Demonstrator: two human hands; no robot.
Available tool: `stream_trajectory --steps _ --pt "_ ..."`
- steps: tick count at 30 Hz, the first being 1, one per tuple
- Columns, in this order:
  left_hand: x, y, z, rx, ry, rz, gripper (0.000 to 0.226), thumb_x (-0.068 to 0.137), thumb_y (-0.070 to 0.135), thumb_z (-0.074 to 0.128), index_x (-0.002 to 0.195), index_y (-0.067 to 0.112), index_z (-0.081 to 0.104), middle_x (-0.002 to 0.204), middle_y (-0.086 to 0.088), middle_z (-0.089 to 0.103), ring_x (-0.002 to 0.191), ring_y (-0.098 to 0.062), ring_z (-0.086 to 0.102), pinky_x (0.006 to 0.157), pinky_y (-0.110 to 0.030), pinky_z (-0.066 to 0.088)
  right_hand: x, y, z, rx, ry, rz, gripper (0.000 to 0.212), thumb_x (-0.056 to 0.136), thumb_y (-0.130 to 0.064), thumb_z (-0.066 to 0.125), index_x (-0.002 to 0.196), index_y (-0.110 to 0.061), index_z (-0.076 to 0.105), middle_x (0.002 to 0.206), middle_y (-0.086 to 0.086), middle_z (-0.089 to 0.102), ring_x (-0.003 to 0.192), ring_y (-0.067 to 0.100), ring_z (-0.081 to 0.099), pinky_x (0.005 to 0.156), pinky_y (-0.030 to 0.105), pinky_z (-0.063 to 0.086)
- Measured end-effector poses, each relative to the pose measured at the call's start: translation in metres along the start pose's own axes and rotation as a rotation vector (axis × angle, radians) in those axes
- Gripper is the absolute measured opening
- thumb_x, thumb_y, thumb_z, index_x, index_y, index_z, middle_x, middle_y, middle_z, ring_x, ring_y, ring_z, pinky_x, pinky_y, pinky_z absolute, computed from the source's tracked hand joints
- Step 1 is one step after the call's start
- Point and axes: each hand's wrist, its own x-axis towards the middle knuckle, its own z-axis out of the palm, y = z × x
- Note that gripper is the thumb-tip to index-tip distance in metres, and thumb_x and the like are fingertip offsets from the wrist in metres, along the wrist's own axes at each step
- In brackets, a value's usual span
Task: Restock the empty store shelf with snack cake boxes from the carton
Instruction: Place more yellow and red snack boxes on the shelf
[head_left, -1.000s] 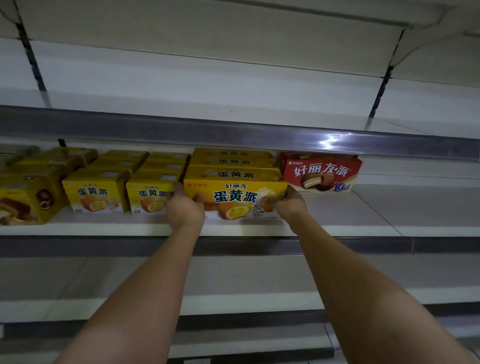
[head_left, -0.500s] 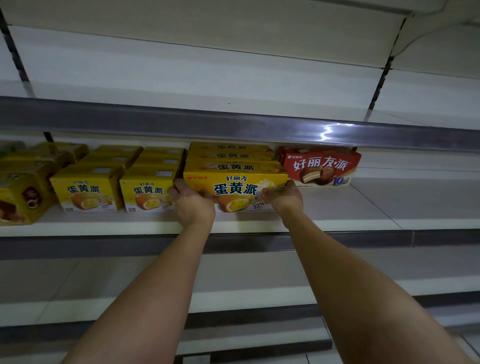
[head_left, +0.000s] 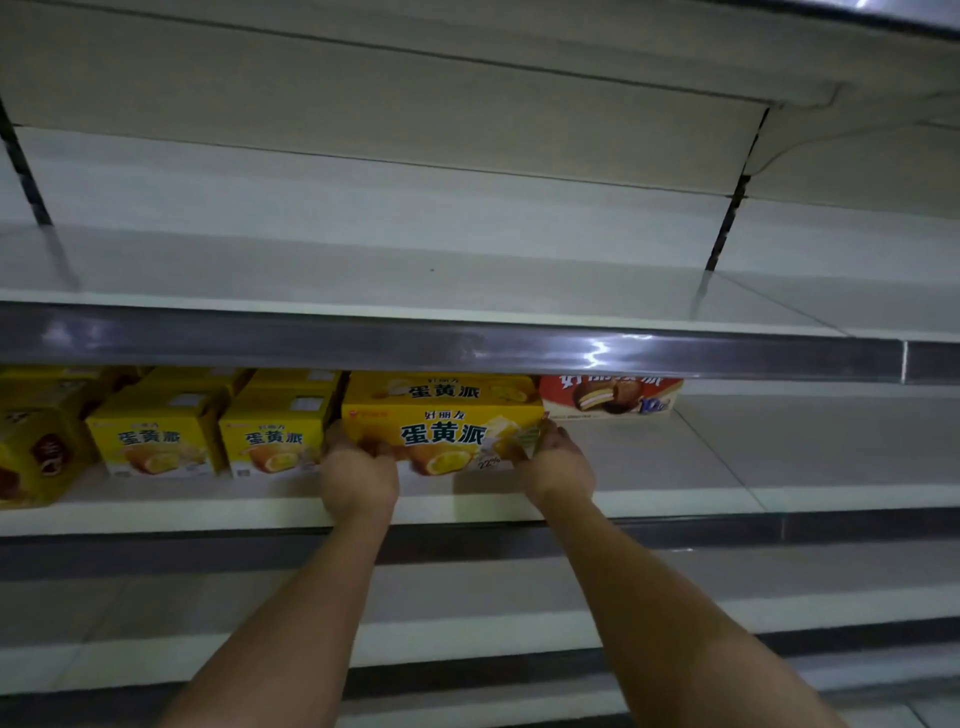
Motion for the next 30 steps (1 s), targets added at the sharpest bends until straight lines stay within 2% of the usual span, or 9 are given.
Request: stream_trajectory --steps 4,10,13,17,20,21,23,25,30 --pt "0.005 -0.002 0.0 0.066 0.007 0.009 0.036 0.094 0.018 0.055 0.126 0.003 0.051 0.111 -0.026 0.061 0.101 -0.043 0.058 0.069 -0.036 0.037 0.005 0.006 -0.009 -0.148 -0.003 -0.054 0.045 0.098 -0.049 0.042 0.127 -0.015 0.045 0.118 0.007 0.059 0.105 0.023 0.057 0.074 0.027 0.038" --pt "-0.003 0.004 0.002 0.127 0.018 0.006 0.035 0.095 0.016 0.053 0.124 -0.003 0.051 0.107 -0.031 0.062 0.098 -0.044 0.059 0.077 -0.042 0.045 0.015 0.03 0.006 -0.106 -0.096 -0.182 0.046 0.1 -0.05 0.032 0.12 -0.014 0.051 0.113 0.01 0.062 0.102 0.026 0.058 0.086 0.033 0.046" --pt "-0.019 0.017 0.008 0.209 0.026 -0.054 0.033 0.097 0.014 0.049 0.121 -0.009 0.052 0.11 -0.032 0.06 0.102 -0.045 0.058 0.082 -0.045 0.045 0.022 0.041 0.004 -0.138 -0.101 -0.318 0.045 0.101 -0.047 0.03 0.118 -0.013 0.054 0.112 0.009 0.063 0.1 0.026 0.059 0.084 0.033 0.047" --pt "-0.043 0.024 0.014 0.17 0.196 -0.074 0.032 0.097 0.016 0.048 0.116 -0.009 0.052 0.11 -0.031 0.059 0.102 -0.044 0.056 0.073 -0.036 0.036 0.027 0.056 -0.005 -0.149 -0.119 -0.472 0.044 0.1 -0.046 0.032 0.116 -0.013 0.056 0.111 0.01 0.063 0.1 0.028 0.059 0.081 0.032 0.044" --pt "-0.07 0.02 0.015 0.129 0.335 -0.084 0.032 0.097 0.016 0.048 0.119 -0.007 0.055 0.105 -0.021 0.059 0.104 -0.041 0.056 0.078 -0.037 0.04 0.025 0.066 -0.012 -0.137 -0.153 -0.555 0.04 0.1 -0.041 0.034 0.116 -0.014 0.058 0.111 0.01 0.064 0.1 0.027 0.059 0.079 0.031 0.044" --pt "-0.079 0.019 0.014 0.146 0.358 -0.099 0.035 0.098 0.017 0.048 0.123 -0.005 0.055 0.113 -0.022 0.059 0.107 -0.041 0.055 0.082 -0.039 0.042 0.024 0.069 -0.013 -0.126 -0.154 -0.577 0.039 0.1 -0.04 0.034 0.114 -0.014 0.059 0.109 0.01 0.065 0.098 0.027 0.06 0.077 0.031 0.044" --pt "-0.092 0.013 0.012 0.191 0.345 -0.151 0.038 0.098 0.02 0.047 0.129 -0.001 0.052 0.123 -0.024 0.057 0.112 -0.041 0.053 0.089 -0.043 0.043 0.019 0.071 -0.015 -0.059 -0.157 -0.616 0.036 0.1 -0.036 0.035 0.108 -0.014 0.062 0.103 0.009 0.066 0.092 0.025 0.061 0.074 0.03 0.044" --pt "-0.103 0.01 0.009 0.22 0.305 -0.196 0.038 0.099 0.021 0.045 0.13 0.001 0.053 0.123 -0.023 0.058 0.111 -0.04 0.054 0.089 -0.042 0.044 0.011 0.071 -0.017 0.021 -0.153 -0.69 0.034 0.1 -0.032 0.037 0.103 -0.013 0.065 0.099 0.009 0.067 0.088 0.025 0.061 0.072 0.031 0.045" --pt "-0.125 -0.004 -0.001 0.281 0.255 -0.205 0.036 0.1 0.026 0.044 0.125 0.005 0.058 0.117 -0.021 0.063 0.105 -0.037 0.059 0.083 -0.037 0.045 -0.011 0.059 -0.012 0.117 -0.151 -0.908 0.03 0.097 -0.027 0.046 0.113 -0.009 0.065 0.108 0.011 0.067 0.101 0.027 0.06 0.085 0.033 0.044"
